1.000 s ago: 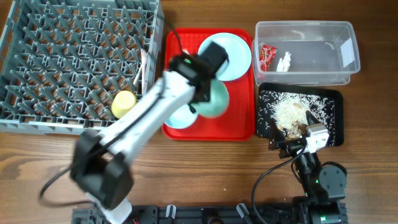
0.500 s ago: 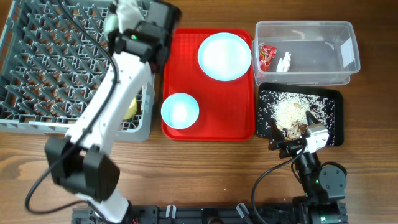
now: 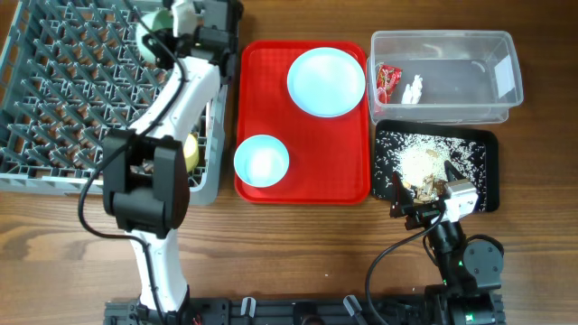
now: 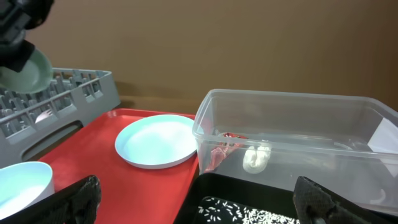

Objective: Sort waste into correct bins and load items into the dishwasher rack
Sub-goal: 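Set the green bowl upright into the rack with the left gripper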

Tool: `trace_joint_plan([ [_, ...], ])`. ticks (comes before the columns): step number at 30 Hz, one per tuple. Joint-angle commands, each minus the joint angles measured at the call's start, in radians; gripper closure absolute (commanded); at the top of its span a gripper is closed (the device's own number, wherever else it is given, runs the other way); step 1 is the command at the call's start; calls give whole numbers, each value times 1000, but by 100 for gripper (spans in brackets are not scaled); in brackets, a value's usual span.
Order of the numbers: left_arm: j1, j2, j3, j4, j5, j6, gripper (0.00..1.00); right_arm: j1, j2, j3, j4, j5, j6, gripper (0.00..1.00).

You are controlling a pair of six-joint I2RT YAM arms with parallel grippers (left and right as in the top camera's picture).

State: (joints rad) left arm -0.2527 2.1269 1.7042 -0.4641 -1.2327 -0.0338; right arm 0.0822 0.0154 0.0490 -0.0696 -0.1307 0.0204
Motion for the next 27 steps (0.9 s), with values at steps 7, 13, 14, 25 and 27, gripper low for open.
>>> trace_joint_plan([
  [7,-28,68,2,-5,-14,38,93,-5,-11,-10,5,-8,-14,0],
  [13,-94,68,2,-3,-19,82,81,-5,-11,-10,5,-8,-14,0],
  [14,-107,68,2,-3,-22,83,81,-5,-11,-10,5,-8,-14,0],
  [25,-93,65,2,19,-124,113,96,-5,-11,-10,5,-8,-14,0],
  [27,-92,63,2,19,-124,113,96,-5,-11,-10,5,-8,-14,0],
])
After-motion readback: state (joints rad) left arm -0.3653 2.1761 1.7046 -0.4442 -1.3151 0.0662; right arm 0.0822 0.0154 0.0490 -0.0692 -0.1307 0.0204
